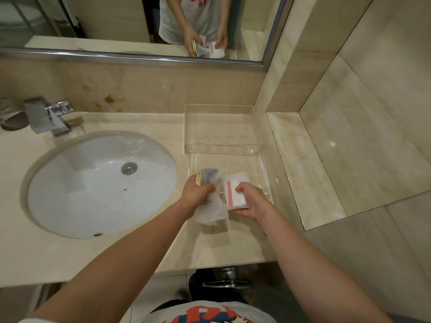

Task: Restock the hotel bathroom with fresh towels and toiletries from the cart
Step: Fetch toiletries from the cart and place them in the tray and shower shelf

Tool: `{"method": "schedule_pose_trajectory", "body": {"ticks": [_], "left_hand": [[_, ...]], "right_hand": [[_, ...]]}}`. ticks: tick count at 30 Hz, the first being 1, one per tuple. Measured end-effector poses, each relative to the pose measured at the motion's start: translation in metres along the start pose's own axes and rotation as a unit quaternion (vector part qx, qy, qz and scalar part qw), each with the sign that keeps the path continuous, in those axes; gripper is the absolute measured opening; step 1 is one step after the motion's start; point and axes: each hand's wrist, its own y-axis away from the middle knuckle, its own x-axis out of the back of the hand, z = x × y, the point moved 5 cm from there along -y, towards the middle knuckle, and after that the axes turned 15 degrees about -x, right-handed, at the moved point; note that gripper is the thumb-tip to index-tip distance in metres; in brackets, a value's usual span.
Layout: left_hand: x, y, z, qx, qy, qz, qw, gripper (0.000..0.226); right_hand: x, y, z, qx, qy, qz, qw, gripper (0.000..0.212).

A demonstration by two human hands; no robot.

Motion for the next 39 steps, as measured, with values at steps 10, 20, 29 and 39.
{"method": "schedule_pose_trajectory", "body": {"ticks": [10, 20, 29, 39], "left_hand": [[0.046, -0.028, 0.017, -0.028, 0.007, 0.085, 0.996, 0.026], [0.073, -0.056, 0.003, -0.007, 0.011, 0.143, 0.99, 0.024], [0.071, -0.065, 0.003, -0.011, 0.032, 0.135, 0.99, 0.026], [0.065, -0.062, 0.011, -0.018, 0.054, 0.102, 0.993, 0.031]], "right_hand": [[-0.052, -0.009, -0.054, 0.093, 0.006, -0.01, 0.996, 0.011], [-0.088, -0.062, -0.069, 0.074, 0.061, 0.022, 0.995, 0.014], [-0.094, -0.081, -0.077, 0.118, 0.127, 0.109, 0.979, 0.021], [-0.085, -0.063, -0.084, 0.154, 0.083, 0.112, 0.978, 0.024]]}}
